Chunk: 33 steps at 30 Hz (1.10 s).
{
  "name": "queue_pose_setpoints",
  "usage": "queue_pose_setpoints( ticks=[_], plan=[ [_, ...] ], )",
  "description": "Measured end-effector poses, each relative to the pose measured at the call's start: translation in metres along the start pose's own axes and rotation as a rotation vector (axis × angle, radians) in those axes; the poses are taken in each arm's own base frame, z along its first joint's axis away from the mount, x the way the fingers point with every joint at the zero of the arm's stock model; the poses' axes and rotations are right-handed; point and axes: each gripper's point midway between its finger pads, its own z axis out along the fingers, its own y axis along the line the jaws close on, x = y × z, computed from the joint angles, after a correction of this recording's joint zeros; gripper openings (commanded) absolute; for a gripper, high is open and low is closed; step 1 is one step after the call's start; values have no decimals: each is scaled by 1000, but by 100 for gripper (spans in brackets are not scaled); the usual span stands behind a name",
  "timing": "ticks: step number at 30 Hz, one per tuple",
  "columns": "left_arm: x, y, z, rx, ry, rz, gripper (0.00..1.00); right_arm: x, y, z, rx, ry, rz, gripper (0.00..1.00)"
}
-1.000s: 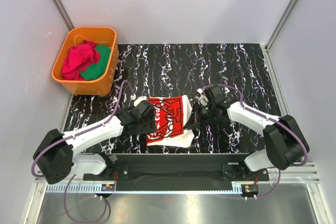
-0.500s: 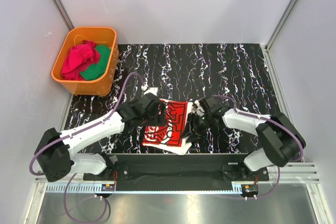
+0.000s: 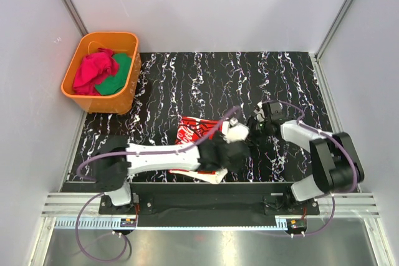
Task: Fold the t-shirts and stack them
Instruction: Fold the tshirt
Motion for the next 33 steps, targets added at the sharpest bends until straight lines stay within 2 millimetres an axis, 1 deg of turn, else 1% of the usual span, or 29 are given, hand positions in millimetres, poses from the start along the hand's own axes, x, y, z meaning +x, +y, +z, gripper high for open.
queue_pose_setpoints(
  ticks=[3,5,7,9,13,15,19,20,21,25,29,30,31,32,33],
  plan=[
    [16,-21,3,-52,14,96,83,2,-14,15,5,36,38,2],
    [26,-25,8,-108,24,151,83,3,-22,24,5,61,59,1],
    [34,-23,13,-161,34,188,80,4,-25,30,-4,80,70,1],
    [41,-13,16,-222,45,228,77,4,-25,34,-19,91,73,1],
    [47,1,14,-285,67,257,70,1,-20,37,-54,93,60,0],
    [49,4,13,-291,75,260,68,1,-17,37,-68,97,57,0],
    [53,2,15,-279,85,257,56,1,-15,37,-83,100,55,0],
    [56,1,16,-274,91,257,48,1,-14,37,-86,102,57,0],
    [59,2,17,-270,99,258,46,1,-14,37,-87,103,61,0],
    [73,4,21,-254,137,266,45,1,-14,37,-82,104,69,0],
    [81,6,24,-246,158,262,24,1,-16,37,-70,100,76,0],
    [82,6,25,-247,159,258,12,1,-16,37,-70,100,77,0],
    [81,7,25,-248,159,255,5,2,-16,38,-70,102,77,0],
    [80,8,25,-247,157,250,0,2,-15,38,-70,104,79,0],
    [79,9,24,-246,153,242,0,3,-15,38,-69,106,78,0]
  ],
)
